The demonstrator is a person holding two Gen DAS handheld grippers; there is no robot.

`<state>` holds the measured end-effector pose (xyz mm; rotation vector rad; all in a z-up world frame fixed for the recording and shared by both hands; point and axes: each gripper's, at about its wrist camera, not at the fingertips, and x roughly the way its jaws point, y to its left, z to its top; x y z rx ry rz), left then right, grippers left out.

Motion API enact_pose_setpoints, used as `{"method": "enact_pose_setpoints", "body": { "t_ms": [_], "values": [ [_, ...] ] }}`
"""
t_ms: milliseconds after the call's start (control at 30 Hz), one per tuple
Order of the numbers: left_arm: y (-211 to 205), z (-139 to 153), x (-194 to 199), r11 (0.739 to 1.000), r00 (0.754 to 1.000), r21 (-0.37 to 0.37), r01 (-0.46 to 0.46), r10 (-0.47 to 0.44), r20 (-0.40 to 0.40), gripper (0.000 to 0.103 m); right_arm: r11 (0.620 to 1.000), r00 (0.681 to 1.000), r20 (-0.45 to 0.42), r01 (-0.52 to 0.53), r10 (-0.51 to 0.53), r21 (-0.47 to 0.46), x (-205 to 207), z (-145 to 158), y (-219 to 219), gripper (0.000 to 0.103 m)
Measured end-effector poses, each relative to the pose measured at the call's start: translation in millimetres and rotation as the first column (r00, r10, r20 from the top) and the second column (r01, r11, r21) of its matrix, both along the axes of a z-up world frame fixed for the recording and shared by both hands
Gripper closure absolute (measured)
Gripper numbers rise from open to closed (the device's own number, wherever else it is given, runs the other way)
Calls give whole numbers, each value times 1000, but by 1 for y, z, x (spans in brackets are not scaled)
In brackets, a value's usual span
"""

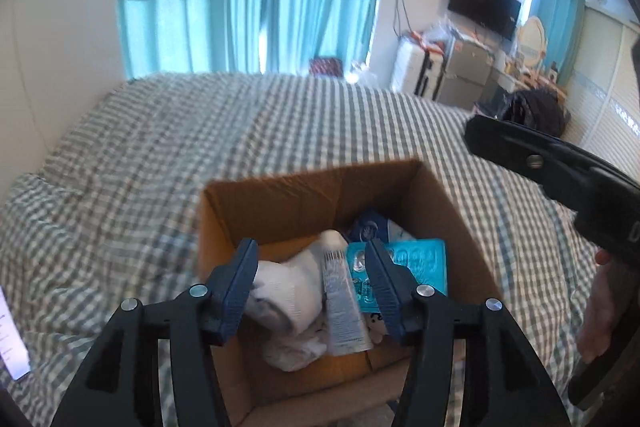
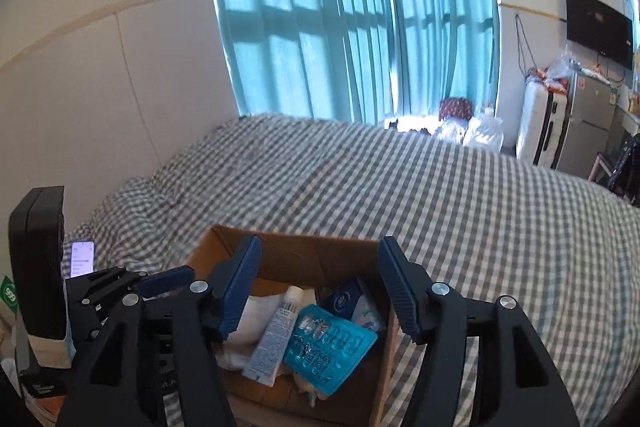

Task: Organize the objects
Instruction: 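Lower the toothpaste and blister pack into the box and open both tools, then grasp the green plastic clip with the left tool while the right tool grasps the floss jar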

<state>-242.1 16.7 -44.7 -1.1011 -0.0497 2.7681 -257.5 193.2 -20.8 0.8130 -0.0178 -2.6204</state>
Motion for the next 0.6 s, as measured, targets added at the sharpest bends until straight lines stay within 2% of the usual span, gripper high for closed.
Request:
{"method": "enact_pose_setpoints", "body": {
  "t_ms": [67,100,167,233,367,533,600],
  "values": [
    [-6,15,11,1000,1000,1,-21,21,-20,39,1000,1000,-25,2,-2,14,11,18,0,39],
    [-9,22,19,999,999,0,-34,34,-36,31,1000,999,-41,6,-5,31,19,28,0,37],
    [-13,34,31,998,996,-1,-59,59,-65,23,999,998,-66,11,-8,51,36,42,2,33],
    [-18,46,45,997,993,6,-76,76,-88,20,998,996,-88,19,-14,65,52,57,5,27],
    [-24,67,75,992,983,8,-124,124,-137,7,996,992,-123,37,-27,79,89,77,14,16],
    [-27,81,110,984,967,16,-179,179,-183,0,991,987,-155,60,-42,117,135,85,25,1],
    [-27,82,123,980,961,7,-199,197,-196,0,991,987,-158,62,-42,120,148,82,29,0]
  ]
}}
